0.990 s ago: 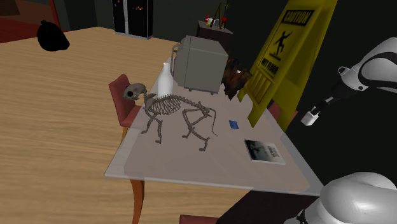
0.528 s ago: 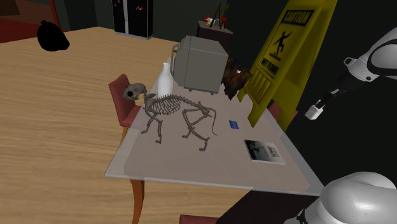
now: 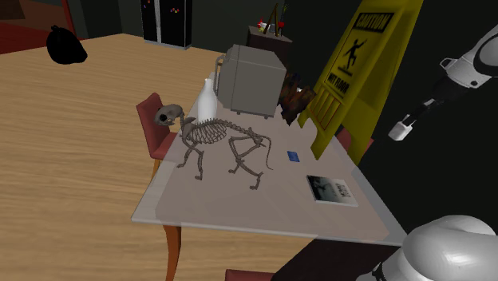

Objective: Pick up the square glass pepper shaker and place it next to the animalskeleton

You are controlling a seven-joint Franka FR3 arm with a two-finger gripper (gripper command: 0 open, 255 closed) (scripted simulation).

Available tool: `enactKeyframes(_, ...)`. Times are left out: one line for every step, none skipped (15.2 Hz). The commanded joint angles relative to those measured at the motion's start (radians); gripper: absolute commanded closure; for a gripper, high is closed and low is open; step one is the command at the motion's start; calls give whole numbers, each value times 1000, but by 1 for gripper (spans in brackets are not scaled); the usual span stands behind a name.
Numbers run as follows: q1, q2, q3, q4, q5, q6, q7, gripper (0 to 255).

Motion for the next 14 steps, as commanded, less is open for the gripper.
enactKeyframes(3,11,3,35,5,-24,-1,255)
enactKeyframes(5,17,5,52,7,-36,-1,255)
enactKeyframes(7,23,7,70,9,-47,-2,255)
enactKeyframes(9,29,8,87,12,-58,-2,255)
enactKeyframes(11,36,10,105,14,-69,-2,255)
enactKeyframes(13,42,11,123,16,-81,-3,255)
enactKeyframes(15,49,12,141,18,-92,-3,255)
enactKeyframes(16,56,13,159,20,-103,-4,255)
enactKeyframes(18,64,15,178,22,-115,-4,255)
enactKeyframes(20,71,16,196,25,-126,-5,255)
enactKeyframes(22,78,17,215,27,-137,-5,255)
enactKeyframes(24,86,17,234,29,-149,-6,255)
enactKeyframes(26,94,18,254,31,-160,-6,255)
enactKeyframes(26,97,18,260,31,-164,-7,255)
